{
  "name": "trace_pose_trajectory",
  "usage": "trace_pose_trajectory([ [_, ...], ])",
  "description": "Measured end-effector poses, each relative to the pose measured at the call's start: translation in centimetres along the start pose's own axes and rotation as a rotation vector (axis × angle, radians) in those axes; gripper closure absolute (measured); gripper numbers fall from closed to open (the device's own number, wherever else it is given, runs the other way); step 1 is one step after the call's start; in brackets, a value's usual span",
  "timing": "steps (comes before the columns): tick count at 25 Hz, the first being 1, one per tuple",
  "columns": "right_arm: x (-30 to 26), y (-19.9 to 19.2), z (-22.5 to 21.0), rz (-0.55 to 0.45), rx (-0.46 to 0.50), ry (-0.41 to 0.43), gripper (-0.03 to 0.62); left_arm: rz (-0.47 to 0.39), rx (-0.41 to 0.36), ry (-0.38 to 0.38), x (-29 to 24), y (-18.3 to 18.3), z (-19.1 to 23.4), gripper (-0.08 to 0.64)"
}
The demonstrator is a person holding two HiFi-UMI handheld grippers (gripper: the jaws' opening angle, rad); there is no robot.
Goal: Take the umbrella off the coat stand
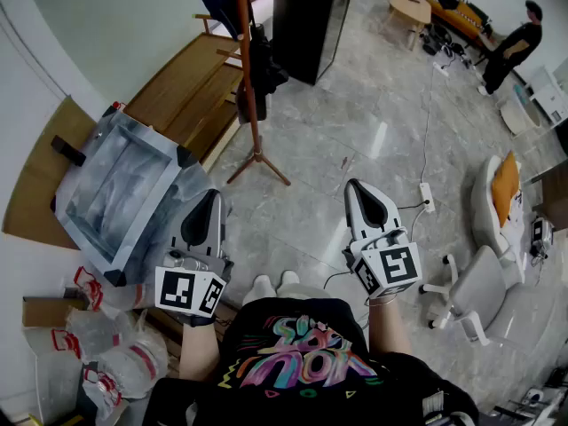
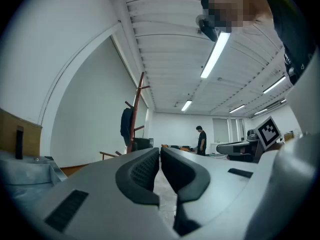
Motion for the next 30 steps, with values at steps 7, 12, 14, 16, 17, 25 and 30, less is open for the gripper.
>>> trace_pose_trajectory([
  [7,-1.2,-0.1,-0.2,0.01,-0.008,0.01,0.577,0.004,0.001,-0.02,-1.6,-0.4,-0.5,0.527],
  [12,-1.4,-0.1,-1.7,0.0,-0.011,0.016,0.577,0.003,-0.005,-0.022,-3.2,-0.6,-1.3,0.527],
  [14,-1.5,-0.1,-2.5,-0.007,-0.021,0.021,0.576,0.005,-0.01,-0.017,-3.8,-0.6,-1.7,0.528],
  [16,-1.5,0.0,-3.5,-0.012,-0.034,0.036,0.575,0.006,-0.016,-0.009,-4.3,-0.5,-2.3,0.528],
  [17,-1.5,0.1,-3.9,-0.017,-0.038,0.047,0.575,0.006,-0.02,-0.006,-4.6,-0.4,-2.5,0.526],
  [25,-3.6,0.3,-6.4,-0.021,-0.04,0.08,0.575,0.018,-0.026,0.001,-7.5,-0.9,-2.7,0.526],
  [30,-7.0,0.0,-8.0,-0.018,-0.048,0.066,0.575,0.016,-0.025,-0.019,-11.3,-2.0,-1.0,0.526],
])
Point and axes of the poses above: the fingertips, and each gripper's own axes: x backward along the fingers, z to its left, y out of its top, the point moved 10 cm from there along x, backward along the fingers, and after that the axes turned 10 degrees about -x, right-handed, at the moved point
